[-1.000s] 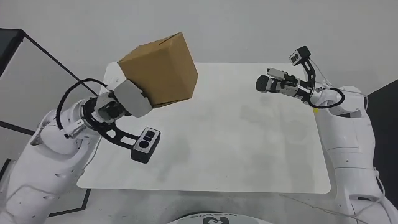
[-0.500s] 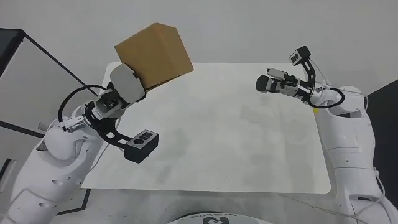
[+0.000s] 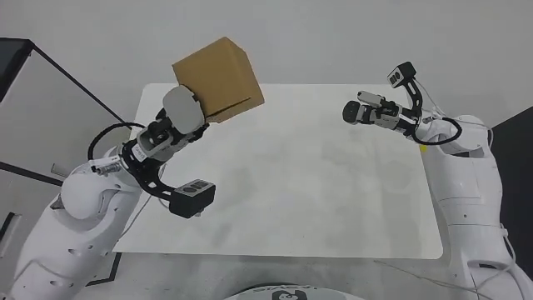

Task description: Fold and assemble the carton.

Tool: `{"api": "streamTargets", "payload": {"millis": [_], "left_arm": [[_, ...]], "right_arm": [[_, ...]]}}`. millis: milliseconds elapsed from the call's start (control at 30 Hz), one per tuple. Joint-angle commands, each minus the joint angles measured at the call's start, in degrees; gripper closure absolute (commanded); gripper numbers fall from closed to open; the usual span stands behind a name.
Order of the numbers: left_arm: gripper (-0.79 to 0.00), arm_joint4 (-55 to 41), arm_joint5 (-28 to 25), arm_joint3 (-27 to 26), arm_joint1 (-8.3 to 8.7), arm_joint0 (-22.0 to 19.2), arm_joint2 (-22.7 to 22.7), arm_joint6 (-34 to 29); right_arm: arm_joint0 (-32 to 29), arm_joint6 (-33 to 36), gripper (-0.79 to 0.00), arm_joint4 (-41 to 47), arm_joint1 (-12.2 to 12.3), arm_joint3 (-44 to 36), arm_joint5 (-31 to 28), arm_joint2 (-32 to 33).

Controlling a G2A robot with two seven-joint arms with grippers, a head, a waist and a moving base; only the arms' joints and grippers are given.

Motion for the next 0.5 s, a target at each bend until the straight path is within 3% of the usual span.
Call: {"api": "streamTargets", "payload": {"millis": [0, 133, 233, 467], "left_arm": [[0.000, 0.19, 0.21, 0.37, -0.06, 0.42, -0.70, 0.48], [0.000, -1.39, -1.51, 0.44, -0.17, 0.90, -2.05, 1.35], [0.000, -8.68, -7.47, 0.10, -0.31, 1.88, -1.79, 0.97], [0.000, -8.68, -7.47, 0.10, -0.31, 1.88, -1.79, 0.97]], "right_arm": [[0.00, 0.00, -0.785, 0.00, 0.00, 0.00, 0.00, 0.00], [0.00, 0.00, -0.785, 0.00, 0.00, 0.00, 0.00, 0.00], [0.00, 0.00, -0.785, 0.00, 0.00, 0.00, 0.00, 0.00], [0.00, 0.00, -0.785, 0.00, 0.00, 0.00, 0.00, 0.00]]}}
